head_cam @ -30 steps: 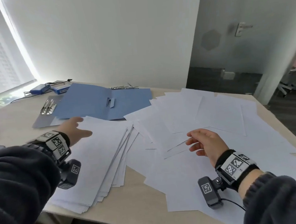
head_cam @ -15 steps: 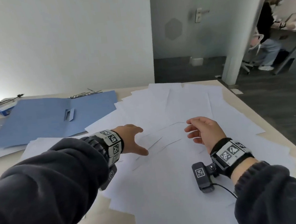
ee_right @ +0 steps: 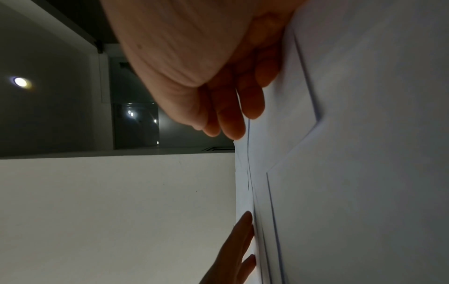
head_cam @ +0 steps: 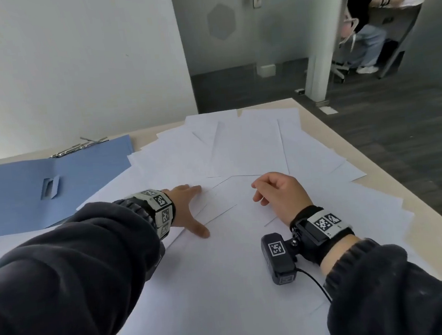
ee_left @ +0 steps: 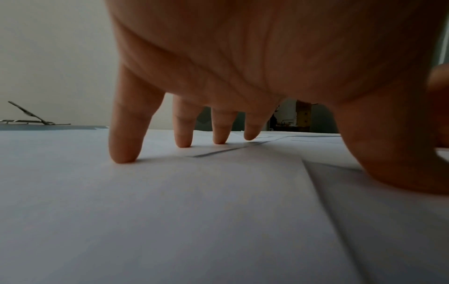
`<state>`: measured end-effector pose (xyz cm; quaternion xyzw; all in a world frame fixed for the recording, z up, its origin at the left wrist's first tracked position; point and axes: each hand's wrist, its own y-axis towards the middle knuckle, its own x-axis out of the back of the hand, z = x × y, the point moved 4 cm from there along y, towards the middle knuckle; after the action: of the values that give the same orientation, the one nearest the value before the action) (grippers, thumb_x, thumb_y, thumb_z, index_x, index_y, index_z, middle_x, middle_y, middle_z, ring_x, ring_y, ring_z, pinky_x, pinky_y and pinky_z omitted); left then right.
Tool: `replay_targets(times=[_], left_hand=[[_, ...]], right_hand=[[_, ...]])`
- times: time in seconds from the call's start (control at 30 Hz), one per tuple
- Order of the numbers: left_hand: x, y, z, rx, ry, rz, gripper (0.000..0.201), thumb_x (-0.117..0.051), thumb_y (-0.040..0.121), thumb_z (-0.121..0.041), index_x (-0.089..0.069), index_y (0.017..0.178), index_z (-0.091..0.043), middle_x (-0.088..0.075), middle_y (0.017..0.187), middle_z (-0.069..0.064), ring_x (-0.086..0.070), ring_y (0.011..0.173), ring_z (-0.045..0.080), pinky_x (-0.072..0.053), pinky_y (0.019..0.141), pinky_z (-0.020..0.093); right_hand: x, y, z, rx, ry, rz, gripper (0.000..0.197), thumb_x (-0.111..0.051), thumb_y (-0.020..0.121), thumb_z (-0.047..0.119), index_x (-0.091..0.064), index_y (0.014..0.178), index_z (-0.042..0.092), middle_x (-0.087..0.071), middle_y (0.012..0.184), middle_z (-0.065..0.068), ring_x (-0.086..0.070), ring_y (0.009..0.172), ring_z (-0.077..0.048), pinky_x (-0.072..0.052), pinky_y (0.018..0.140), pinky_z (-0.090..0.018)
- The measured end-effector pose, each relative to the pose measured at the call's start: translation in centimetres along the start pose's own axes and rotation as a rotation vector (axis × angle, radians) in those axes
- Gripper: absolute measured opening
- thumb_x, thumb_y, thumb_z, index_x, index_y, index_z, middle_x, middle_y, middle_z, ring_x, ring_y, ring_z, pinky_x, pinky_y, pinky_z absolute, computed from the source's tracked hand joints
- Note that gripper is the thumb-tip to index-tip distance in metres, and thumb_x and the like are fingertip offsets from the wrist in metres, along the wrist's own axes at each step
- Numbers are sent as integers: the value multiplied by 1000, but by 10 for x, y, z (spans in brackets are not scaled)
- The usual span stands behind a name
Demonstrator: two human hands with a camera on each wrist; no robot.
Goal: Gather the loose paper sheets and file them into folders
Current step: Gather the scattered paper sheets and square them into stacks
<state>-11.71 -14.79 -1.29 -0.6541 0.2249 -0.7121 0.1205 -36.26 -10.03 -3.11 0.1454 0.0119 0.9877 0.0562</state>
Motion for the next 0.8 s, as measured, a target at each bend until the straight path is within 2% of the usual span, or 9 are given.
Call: replay_targets(times=[0.2,0.3,0.4,0.5,0.63,0.7,0.8], left_hand=[[0,-1,0,-7,-25,-43,123,-78,58,-74,-13,156,-38,-13,165,-12,-25,148,25,-23,120,46],[1,-3,0,-7,-42,-53,115,-77,64,-71,-17,156,-36,-22,162,-9,-31,145,24,-27,117,43],[5,-5,0,8,-19,-94,104,-73,69,-70,-23,154,-35,-35,156,-6,-40,140,24,-34,113,43],[11,-6,-3,13,32,-161,85,-66,76,-65,-32,148,-38,-47,147,-7,-49,131,23,-41,106,38],[19,-5,-6,19,49,-213,70,-59,76,-52,-38,142,-41,-59,131,-12,-58,115,20,-49,97,36],[22,-6,-9,27,89,-252,60,-57,80,-46,-42,138,-41,-61,121,-9,-60,104,21,-49,85,31],[24,-6,-13,20,122,-284,41,-53,83,-37,-52,124,-40,-60,103,-7,-58,90,20,-46,74,29]], right_hand=[[1,-1,0,2,36,-21,18,-56,94,20,-72,85,20,-74,74,1,-61,65,-10,-51,71,-27],[5,-2,-2,21,78,-98,18,-57,94,20,-71,83,20,-72,72,1,-61,64,-11,-52,71,-30],[11,-1,-5,36,63,-182,16,-58,94,23,-70,83,26,-73,77,7,-65,73,-14,-53,75,-32],[12,1,-7,41,15,-187,16,-56,92,23,-69,85,30,-74,84,16,-66,86,-4,-48,75,-25],[12,3,-10,17,-31,-170,15,-57,90,25,-69,84,32,-72,92,14,-66,92,-9,-52,81,-28],[14,4,-12,11,-67,-182,12,-58,90,33,-69,86,34,-71,96,16,-65,96,-12,-52,84,-30],[14,3,-9,-4,-223,-134,18,-61,89,50,-68,100,39,-67,112,22,-62,108,-13,-47,101,-35]])
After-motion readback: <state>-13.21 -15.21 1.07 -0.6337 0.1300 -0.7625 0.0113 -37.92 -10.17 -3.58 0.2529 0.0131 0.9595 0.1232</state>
